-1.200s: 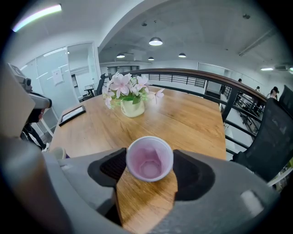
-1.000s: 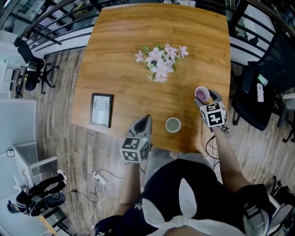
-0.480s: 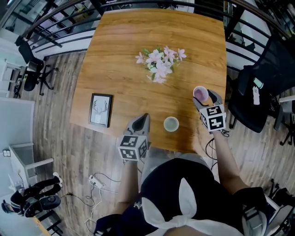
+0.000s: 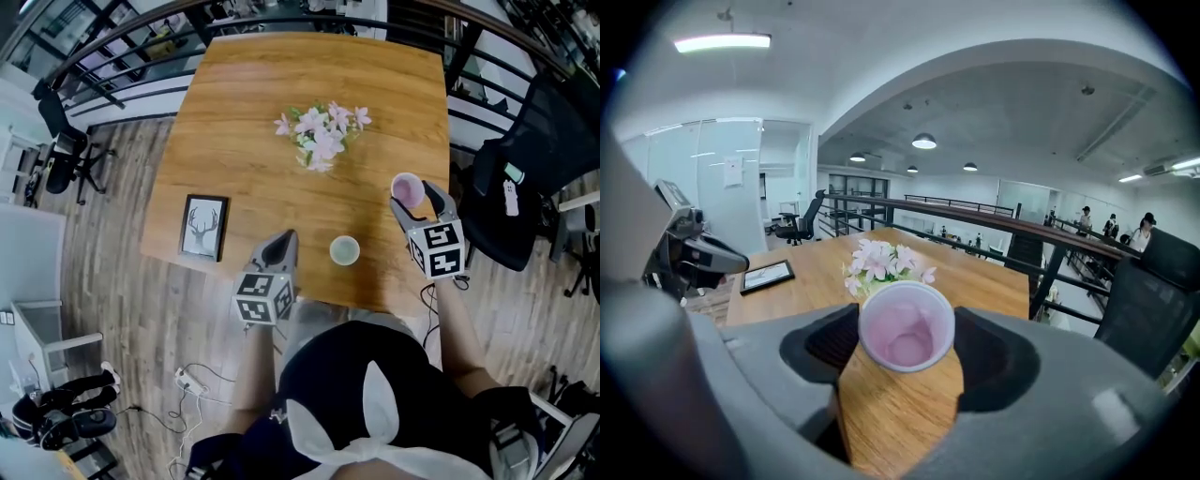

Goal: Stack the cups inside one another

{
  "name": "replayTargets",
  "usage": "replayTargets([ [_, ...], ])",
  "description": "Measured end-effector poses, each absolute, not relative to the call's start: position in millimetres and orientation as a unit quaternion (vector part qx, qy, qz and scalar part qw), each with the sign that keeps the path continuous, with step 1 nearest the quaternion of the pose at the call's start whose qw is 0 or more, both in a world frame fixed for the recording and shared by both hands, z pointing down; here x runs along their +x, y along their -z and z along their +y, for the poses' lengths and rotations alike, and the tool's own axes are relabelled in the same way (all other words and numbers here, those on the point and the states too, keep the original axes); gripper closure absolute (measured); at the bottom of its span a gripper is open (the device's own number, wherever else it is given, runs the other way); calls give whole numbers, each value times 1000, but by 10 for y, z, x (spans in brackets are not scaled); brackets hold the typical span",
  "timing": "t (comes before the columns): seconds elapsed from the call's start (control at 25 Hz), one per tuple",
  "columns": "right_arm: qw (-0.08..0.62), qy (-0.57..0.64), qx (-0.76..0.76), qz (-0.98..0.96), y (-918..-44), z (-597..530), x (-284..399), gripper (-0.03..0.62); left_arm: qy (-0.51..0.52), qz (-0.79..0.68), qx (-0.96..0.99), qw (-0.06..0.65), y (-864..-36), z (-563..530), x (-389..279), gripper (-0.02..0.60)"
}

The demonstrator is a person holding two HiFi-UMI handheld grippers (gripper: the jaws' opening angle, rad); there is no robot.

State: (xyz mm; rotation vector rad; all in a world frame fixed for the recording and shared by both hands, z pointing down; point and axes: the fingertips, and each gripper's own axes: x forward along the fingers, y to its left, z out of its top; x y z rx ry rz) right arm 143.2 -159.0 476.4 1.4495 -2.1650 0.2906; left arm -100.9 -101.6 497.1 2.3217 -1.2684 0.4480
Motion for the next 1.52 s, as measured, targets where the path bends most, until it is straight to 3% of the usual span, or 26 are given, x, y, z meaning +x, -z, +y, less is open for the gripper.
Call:
replayTargets([
  [0.8, 224, -86, 538, -808, -4363, -1135, 1181, 280, -156, -439, 858, 216, -4909, -854, -999, 565],
  [1.52, 219, -109, 449, -859, -4510, -853, 407, 279, -161, -453, 847, 228, -4969, -719, -1150, 565],
])
